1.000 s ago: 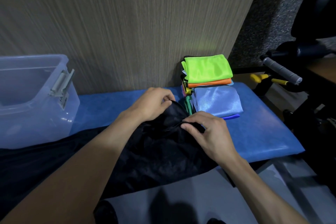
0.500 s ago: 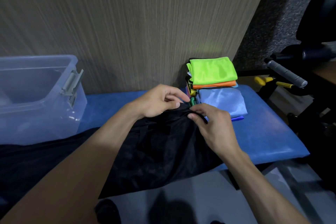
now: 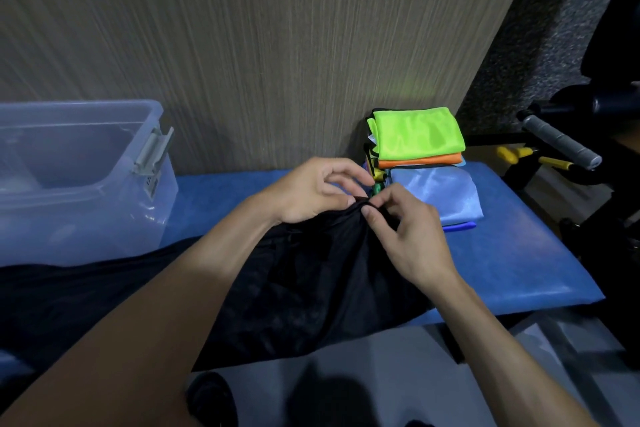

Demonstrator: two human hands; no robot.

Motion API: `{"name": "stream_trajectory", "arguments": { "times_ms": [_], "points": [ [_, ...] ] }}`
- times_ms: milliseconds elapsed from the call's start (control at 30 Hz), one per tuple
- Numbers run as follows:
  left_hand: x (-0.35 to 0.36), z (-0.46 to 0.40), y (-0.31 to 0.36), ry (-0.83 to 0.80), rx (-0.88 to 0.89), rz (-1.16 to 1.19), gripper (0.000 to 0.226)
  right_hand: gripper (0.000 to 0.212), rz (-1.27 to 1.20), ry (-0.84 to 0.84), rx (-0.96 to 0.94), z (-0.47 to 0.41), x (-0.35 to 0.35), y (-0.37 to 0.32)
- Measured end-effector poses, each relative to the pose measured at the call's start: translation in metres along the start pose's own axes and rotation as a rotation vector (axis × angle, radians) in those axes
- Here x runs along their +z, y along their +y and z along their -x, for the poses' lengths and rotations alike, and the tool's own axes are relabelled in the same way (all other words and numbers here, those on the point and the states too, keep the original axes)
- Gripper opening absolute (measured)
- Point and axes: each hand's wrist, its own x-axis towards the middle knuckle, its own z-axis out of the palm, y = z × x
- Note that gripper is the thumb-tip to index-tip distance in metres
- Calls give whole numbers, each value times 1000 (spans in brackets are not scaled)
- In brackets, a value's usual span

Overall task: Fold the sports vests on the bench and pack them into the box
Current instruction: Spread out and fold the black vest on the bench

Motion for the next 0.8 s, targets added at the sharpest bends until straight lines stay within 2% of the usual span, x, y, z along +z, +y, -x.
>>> {"name": "stream_trajectory", "arguments": {
  "times_ms": [133,367,433,533,633,700,800],
  "points": [
    [-7,10,-9,-1,-32,-168,47,12,20,68,-15,0,3,2],
    [-42,57,-37,302,-64,-528,29,11,76,132,16,-1,9,15],
    [-48,81,-42,331,-93,-565,25,12,120,117,36,0,12,20],
    [-49,115,-48,191,-229,-612,24,14,166,102,64,2,17,22],
    [-43,134,-50,12,-362,-730,63,14,190,112,90,2,17,23],
    [-34,137,-49,-6,-402,-806,74,12,191,117,116,1,16,22],
    [-11,132,-51,76,-414,-973,54,11,219,121,144,3,14,23]
  ]
}}
